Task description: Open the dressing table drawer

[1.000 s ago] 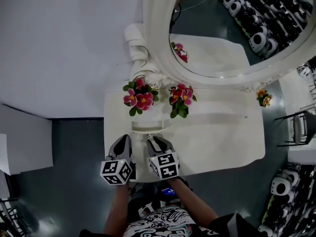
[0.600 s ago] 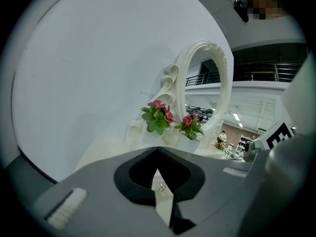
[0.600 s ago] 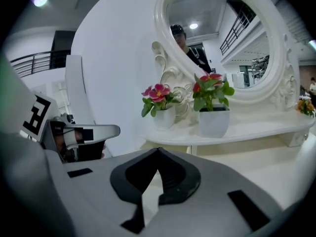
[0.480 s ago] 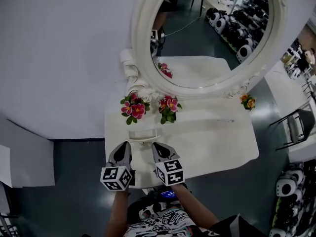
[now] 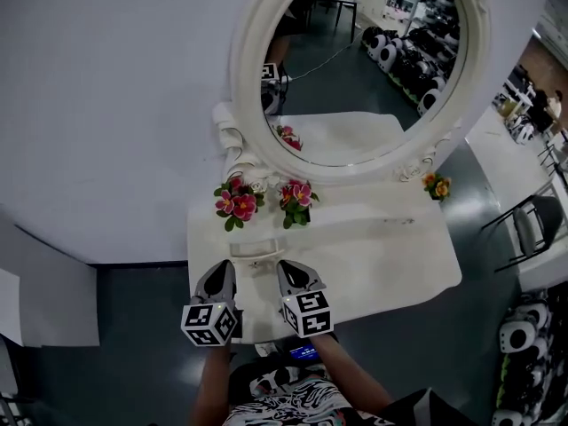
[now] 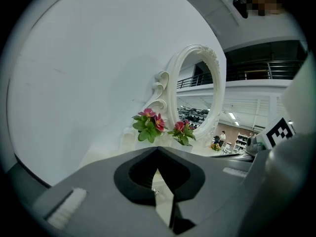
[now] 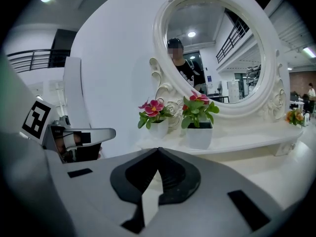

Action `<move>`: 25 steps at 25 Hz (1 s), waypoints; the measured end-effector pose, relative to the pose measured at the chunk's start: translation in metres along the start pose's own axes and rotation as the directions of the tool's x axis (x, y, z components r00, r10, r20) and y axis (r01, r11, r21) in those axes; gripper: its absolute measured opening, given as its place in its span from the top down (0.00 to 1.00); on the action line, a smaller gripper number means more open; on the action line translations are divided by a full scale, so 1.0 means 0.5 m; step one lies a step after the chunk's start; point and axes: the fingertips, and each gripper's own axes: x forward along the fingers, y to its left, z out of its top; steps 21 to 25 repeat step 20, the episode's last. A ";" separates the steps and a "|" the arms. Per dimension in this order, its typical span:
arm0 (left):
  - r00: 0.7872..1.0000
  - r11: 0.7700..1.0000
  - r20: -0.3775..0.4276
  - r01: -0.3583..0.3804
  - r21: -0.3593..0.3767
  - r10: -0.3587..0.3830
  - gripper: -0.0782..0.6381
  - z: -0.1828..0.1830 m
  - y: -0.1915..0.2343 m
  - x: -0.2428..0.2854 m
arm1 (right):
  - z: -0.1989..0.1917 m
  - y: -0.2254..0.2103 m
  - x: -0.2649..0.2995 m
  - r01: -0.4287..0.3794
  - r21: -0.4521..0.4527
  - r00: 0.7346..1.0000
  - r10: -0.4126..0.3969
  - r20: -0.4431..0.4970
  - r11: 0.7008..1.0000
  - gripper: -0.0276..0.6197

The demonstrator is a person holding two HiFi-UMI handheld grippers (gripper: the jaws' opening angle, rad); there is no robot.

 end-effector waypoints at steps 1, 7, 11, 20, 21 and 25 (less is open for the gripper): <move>1.000 1.000 -0.001 0.001 0.000 -0.001 0.89 -0.002 0.000 0.001 | 0.000 -0.002 -0.002 0.003 0.002 1.000 -0.003 0.001 1.000 0.95; 1.000 1.000 -0.015 0.000 -0.007 -0.001 0.89 -0.015 0.007 0.000 | -0.006 -0.005 -0.014 0.014 0.007 1.000 -0.014 0.002 1.000 0.95; 1.000 1.000 -0.022 0.003 -0.010 -0.004 0.89 -0.022 0.009 0.000 | -0.009 -0.006 -0.019 0.020 0.010 1.000 -0.020 0.003 1.000 0.95; 0.998 1.000 -0.056 0.019 0.002 -0.019 0.89 -0.044 0.018 0.001 | -0.024 -0.003 -0.009 0.036 0.024 0.999 -0.035 -0.017 0.999 0.95; 0.998 1.000 -0.056 0.019 0.002 -0.019 0.89 -0.044 0.018 0.001 | -0.024 -0.003 -0.009 0.036 0.024 0.999 -0.035 -0.017 0.999 0.95; 0.998 1.000 -0.056 0.019 0.002 -0.019 0.89 -0.044 0.018 0.001 | -0.024 -0.003 -0.009 0.036 0.024 0.999 -0.035 -0.017 0.999 0.95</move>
